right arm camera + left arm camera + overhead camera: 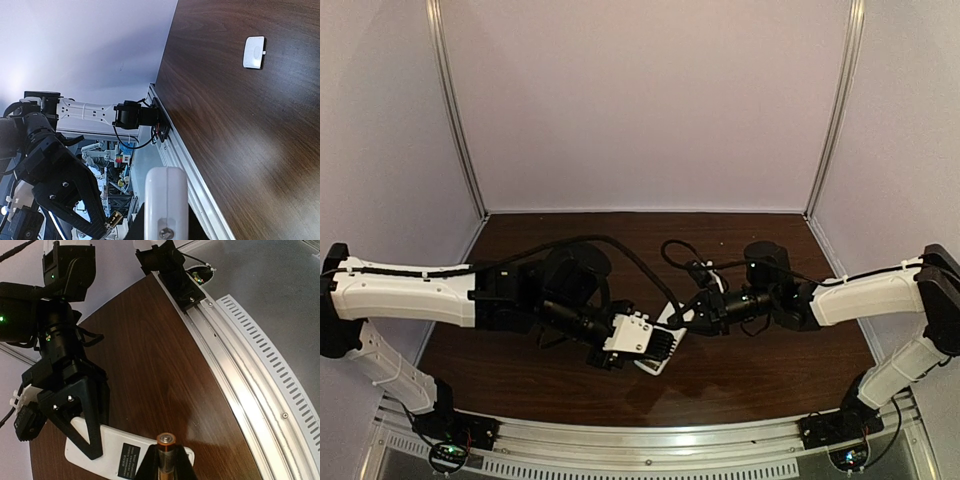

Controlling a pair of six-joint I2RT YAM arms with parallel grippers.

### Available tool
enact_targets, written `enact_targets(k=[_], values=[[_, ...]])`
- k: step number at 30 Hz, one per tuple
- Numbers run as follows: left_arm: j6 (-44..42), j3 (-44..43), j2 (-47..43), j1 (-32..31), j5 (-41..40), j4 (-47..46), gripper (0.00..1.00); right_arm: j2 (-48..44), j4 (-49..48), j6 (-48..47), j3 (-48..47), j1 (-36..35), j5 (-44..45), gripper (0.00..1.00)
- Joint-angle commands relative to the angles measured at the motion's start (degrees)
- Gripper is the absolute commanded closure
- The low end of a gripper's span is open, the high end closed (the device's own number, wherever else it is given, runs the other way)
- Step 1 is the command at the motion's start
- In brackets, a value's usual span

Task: Load the batteries into the remote control
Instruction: Place the battery in the battery compartment.

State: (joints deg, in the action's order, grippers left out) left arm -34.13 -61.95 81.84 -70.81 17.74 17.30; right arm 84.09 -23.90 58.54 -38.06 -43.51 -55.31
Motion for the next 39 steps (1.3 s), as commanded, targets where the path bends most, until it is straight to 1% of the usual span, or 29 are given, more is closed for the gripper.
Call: enact_targets(k=[1, 7, 14, 28, 36, 39], values=[[0.0, 1.1, 1.5, 1.2, 1.6, -2.1, 1.00, 0.4, -3.5, 2.9, -0.7, -0.9, -0.8, 1.00], [-0.5, 2.0, 1.8, 2.6, 2.2, -1.6, 1.00, 0.6, -7.5, 6.7, 0.7, -1.1, -1.1, 1.00], [-0.6, 3.4, 2.1, 3.7, 2.7, -1.9, 1.00, 0.5, -8.2, 7.5, 0.5, -1.2, -1.2, 1.00], [-1.8, 5.0, 2.2, 4.5, -0.2, -1.3, 1.00, 0.8, -8.3, 7.6, 0.5, -1.4, -1.3, 1.00], [-2.7, 4.9, 2.8, 4.5, -2.3, -0.3, 0.94, 1.5, -7.1, 7.5, 0.4, -1.3, -1.0, 1.00], [-2.5, 4.6, 3.5, 4.5, -2.5, -0.2, 0.88, 1.9, -6.7, 7.7, 0.6, -1.4, -0.8, 1.00]])
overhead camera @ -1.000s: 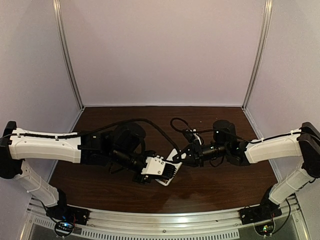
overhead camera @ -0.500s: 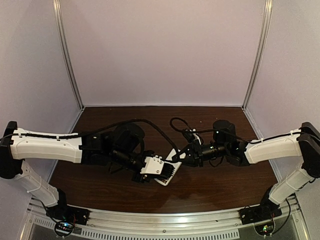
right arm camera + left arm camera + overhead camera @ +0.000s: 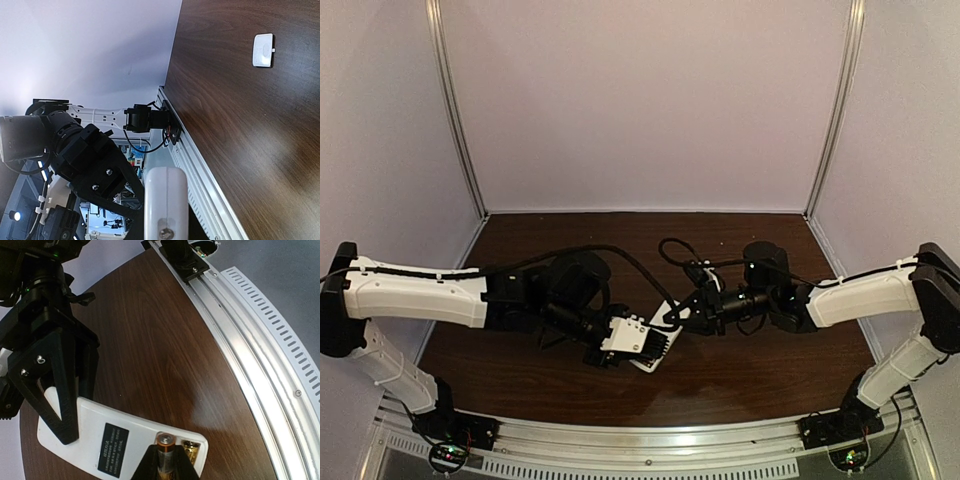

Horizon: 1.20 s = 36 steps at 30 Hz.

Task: Load the batteries into the remote control
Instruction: Place the battery in the battery compartment.

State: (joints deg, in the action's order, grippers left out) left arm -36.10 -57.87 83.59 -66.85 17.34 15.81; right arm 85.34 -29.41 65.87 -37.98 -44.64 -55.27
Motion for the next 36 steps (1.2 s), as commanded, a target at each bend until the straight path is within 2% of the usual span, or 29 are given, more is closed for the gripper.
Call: enact_targets(k=[1, 6, 11, 16, 22, 27, 31, 36], values=[[-0.3, 0.5, 1.9, 0.5, -2.4, 1.3, 0.85, 0.8, -1.1, 0.3, 0.4, -0.2, -0.8, 1.00], [0.2, 0.4, 1.8, 0.5, -2.5, 1.3, 0.74, 0.9, -0.1, -0.1, 0.6, -0.2, -0.5, 1.00], [1.3, 0.4, 0.4, 0.5, -2.2, 0.7, 0.67, 1.5, 0.2, -0.4, 0.8, -0.2, -0.1, 1.00], [6.9, 0.4, -2.5, 1.9, -2.0, -0.2, 0.61, 2.2, -0.2, -0.5, 1.0, -0.2, 0.1, 1.00], [20.0, 5.1, -9.4, 7.2, -0.2, -3.6, 0.55, 2.4, -1.6, -1.2, 1.2, -0.1, 0.5, 1.00], [39.4, 10.2, -13.1, 8.5, -2.5, -5.9, 0.50, 2.1, -2.9, -2.4, 0.8, 0.1, 0.9, 1.00], [51.7, 12.4, -13.7, 8.6, 2.3, -6.6, 0.50, 2.0, -3.4, -2.5, 0.0, 0.5, 1.1, 1.00], [61.0, 14.2, -12.8, 8.6, 8.3, -10.3, 0.50, 2.5, -3.1, -2.7, -1.2, 0.5, 1.3, 1.00]])
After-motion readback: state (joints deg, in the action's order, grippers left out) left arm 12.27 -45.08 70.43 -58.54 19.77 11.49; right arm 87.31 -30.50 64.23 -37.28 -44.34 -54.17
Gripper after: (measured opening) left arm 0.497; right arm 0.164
